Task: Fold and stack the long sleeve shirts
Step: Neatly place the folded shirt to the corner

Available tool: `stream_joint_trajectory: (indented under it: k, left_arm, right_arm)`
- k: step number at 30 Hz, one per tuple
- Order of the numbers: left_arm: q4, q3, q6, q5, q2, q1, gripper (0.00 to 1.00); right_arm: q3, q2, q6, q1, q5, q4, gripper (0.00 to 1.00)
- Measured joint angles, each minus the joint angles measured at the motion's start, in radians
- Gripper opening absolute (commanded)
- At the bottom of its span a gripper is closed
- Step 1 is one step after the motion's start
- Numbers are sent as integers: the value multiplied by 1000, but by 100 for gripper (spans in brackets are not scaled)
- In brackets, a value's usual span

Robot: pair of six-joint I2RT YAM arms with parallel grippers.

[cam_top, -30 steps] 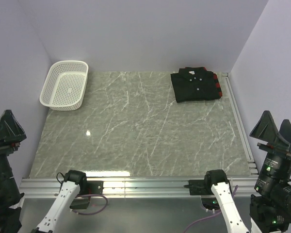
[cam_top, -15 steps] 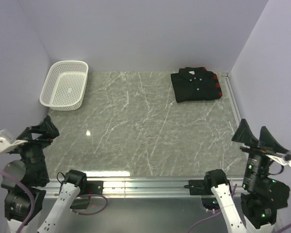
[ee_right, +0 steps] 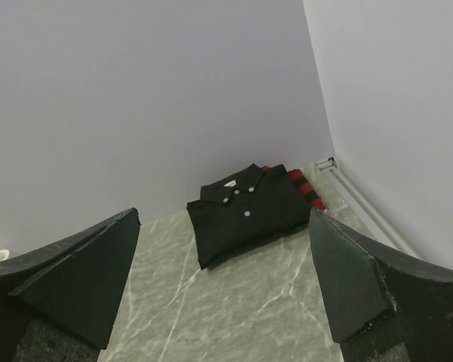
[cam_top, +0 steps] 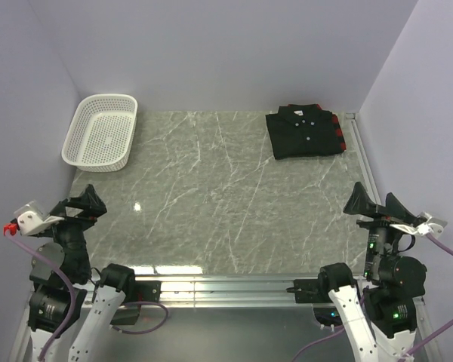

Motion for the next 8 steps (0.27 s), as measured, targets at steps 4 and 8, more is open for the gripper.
stream_joint_trajectory:
  k: [4,8]
  left_arm:
    - [40,-27,-4,-1,0,0,99]
    - [73,-55,-15,-8,-3,0,99]
  right_arm:
    - [-1,0,-8,0,0,6,100]
    - [-1,1,-13,0,-1,16,100]
